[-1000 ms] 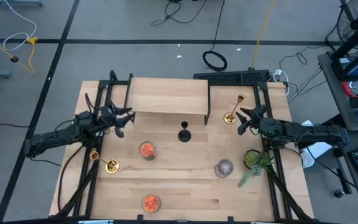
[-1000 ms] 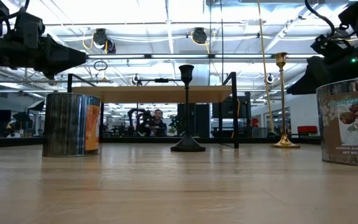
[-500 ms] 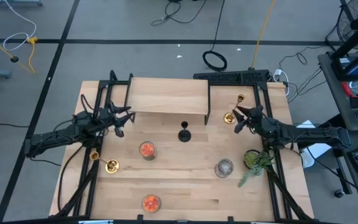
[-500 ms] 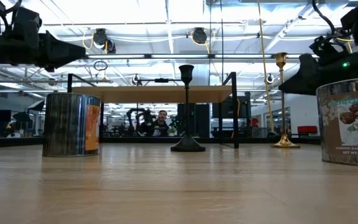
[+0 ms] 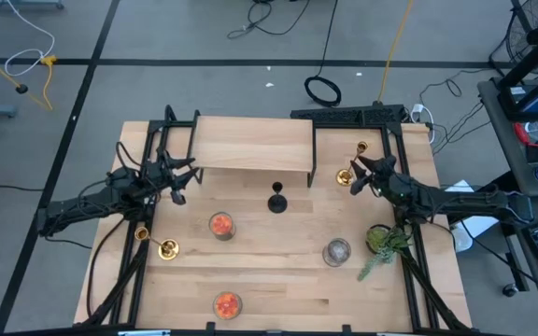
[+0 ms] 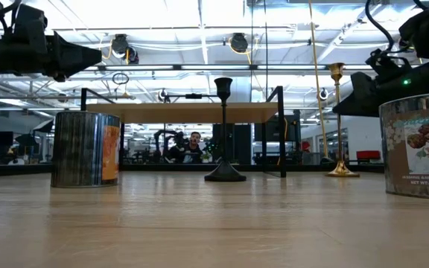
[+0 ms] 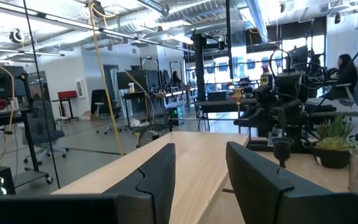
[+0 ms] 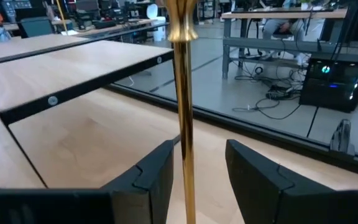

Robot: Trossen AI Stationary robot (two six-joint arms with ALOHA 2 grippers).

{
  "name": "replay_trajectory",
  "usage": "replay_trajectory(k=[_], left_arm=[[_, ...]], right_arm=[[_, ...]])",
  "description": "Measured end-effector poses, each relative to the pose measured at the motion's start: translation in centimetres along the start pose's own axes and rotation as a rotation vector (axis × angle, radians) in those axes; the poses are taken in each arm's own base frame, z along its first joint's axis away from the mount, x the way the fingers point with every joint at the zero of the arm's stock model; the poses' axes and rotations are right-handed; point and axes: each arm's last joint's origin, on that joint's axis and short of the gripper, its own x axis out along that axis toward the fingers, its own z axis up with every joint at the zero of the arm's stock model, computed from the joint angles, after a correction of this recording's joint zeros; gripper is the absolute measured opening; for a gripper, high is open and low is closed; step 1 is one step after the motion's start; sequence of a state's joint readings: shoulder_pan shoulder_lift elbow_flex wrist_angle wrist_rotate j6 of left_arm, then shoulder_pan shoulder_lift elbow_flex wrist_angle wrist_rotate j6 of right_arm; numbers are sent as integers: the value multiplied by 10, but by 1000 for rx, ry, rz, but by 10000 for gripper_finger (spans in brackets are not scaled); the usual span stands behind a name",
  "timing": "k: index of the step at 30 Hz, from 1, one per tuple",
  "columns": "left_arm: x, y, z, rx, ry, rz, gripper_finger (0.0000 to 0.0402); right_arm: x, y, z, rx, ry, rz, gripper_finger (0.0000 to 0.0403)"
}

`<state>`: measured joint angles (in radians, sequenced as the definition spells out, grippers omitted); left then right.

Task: Pick & Place candle stick holders
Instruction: Put the top golden candle holder on the shelf

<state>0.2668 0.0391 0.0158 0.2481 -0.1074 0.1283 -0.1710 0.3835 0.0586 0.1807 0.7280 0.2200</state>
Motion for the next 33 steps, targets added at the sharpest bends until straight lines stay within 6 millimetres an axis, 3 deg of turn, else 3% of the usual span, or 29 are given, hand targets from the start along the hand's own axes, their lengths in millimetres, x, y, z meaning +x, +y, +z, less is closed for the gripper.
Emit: replay_trajectory(k=[6, 14, 20, 26, 33], left_arm=[[0, 1, 4, 1, -42, 5, 150], [0, 1, 5, -5, -51, 5, 150], [0, 1, 6, -7, -61, 7, 150], [-1, 1, 10, -13, -102, 11, 150], [-1, 2, 13, -32, -133, 14, 150]], right_arm=[[4, 1, 4, 38, -37, -13, 115], [6, 4, 4, 25, -30, 37, 15], [5, 7, 21, -19, -145, 68, 23], [-1, 15, 86, -57, -301, 49, 11], [0, 29, 155, -112, -358, -56, 11]])
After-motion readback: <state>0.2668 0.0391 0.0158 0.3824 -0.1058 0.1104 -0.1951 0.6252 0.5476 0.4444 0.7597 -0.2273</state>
